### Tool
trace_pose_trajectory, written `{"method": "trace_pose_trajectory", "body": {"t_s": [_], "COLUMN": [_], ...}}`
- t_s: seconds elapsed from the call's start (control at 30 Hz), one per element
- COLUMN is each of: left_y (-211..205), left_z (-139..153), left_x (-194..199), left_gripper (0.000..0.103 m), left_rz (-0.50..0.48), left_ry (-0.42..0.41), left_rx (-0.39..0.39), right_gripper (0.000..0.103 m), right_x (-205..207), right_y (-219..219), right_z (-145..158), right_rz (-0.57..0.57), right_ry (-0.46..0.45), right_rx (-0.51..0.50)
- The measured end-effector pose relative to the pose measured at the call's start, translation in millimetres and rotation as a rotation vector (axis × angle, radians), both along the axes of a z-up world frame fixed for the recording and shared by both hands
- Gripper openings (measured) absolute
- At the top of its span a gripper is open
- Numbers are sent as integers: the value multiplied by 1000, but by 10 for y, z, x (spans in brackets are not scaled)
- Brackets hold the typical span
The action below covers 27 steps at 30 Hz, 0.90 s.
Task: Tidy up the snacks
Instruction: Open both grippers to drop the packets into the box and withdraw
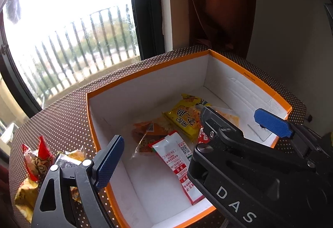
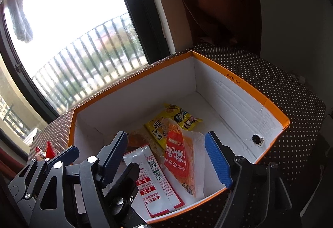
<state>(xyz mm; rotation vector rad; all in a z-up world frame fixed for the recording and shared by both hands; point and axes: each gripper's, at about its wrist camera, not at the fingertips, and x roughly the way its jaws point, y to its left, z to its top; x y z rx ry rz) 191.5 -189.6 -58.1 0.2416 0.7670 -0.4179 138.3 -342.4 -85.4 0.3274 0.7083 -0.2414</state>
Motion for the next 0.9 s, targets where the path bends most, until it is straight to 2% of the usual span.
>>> {"method": "trace_pose_trajectory", "body": {"t_s": [0.1,0.37,0.63,0.9], "left_y": [38,236,543,824], "left_z": [56,167,314,408], "left_x": [-76,-270,-499,-618], "left_gripper": [90,93,97,100], "left_rz": [10,52,102,143], "left_ry": [-35,-67,-111,-153], "left_rx": [-11,-58,-89,-118], "right_gripper": [83,89,92,99], "right_x": [-68,-211,-306,-429], "right_y": [83,328,665,984], "right_z": [75,263,411,557], "right_rz": [6,39,81,115], "right_ry": [-21,-62,-99,-156], "right_rx": [-25,-73,-125,-167]}}
